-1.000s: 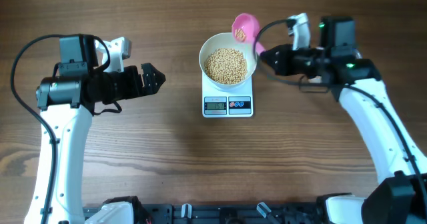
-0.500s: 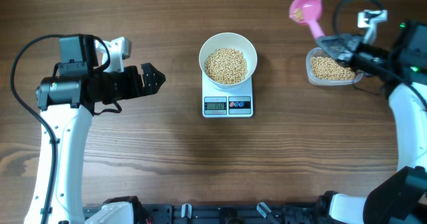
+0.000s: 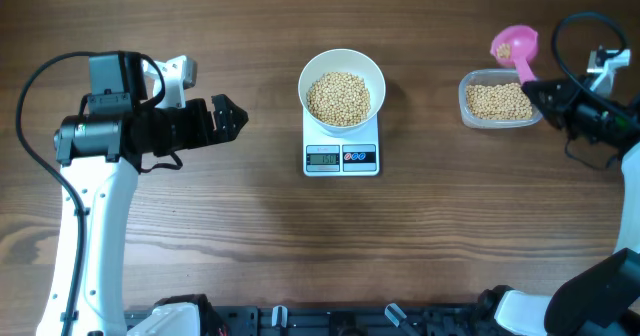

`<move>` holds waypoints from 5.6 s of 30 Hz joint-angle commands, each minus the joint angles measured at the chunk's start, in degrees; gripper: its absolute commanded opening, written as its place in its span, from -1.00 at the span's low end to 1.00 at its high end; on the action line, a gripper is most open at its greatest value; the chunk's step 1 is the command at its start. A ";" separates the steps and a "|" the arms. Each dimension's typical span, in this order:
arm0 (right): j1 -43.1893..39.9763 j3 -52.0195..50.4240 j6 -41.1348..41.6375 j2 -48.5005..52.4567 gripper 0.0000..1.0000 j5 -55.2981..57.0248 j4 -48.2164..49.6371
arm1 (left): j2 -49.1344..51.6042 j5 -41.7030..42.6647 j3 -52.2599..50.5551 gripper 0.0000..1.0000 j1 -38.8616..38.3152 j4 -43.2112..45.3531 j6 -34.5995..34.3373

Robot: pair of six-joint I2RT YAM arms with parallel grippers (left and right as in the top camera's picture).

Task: Scoop item into bowl and weigh 150g on scale
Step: 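Carry the pink scoop with the right gripper back over the soybean tub, then lower the scoop into the tub with the right gripper, then set the scoop down in the tub and open the right gripper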

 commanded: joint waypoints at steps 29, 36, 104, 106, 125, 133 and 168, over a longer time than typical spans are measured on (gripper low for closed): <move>0.31 0.94 -20.68 -1.38 -0.91 22.51 -8.96 | -0.15 1.05 1.07 1.00 -0.15 0.00 1.14; 0.42 0.94 -19.21 -1.38 -0.91 22.08 -9.01 | -0.15 1.05 1.07 1.00 -0.15 0.00 1.14; 0.46 0.94 -19.17 -1.38 -0.92 17.29 -8.48 | 0.02 14.97 1.07 1.00 -0.15 -11.13 20.22; 0.46 0.94 -19.17 -1.38 -0.91 16.61 -8.48 | 0.02 14.97 1.07 1.00 -0.15 -10.78 20.22; 2.86 0.94 -19.47 -1.38 -0.92 15.41 -9.16 | 0.02 14.08 1.07 1.00 -0.15 -9.42 20.20; 5.22 0.94 -24.68 -1.38 -0.91 25.29 -14.49 | 0.02 14.05 1.07 1.00 -0.15 -9.35 20.22; 24.44 0.94 -25.29 -1.38 -0.91 67.63 -3.78 | 0.00 13.22 1.07 1.00 -0.15 -9.38 20.22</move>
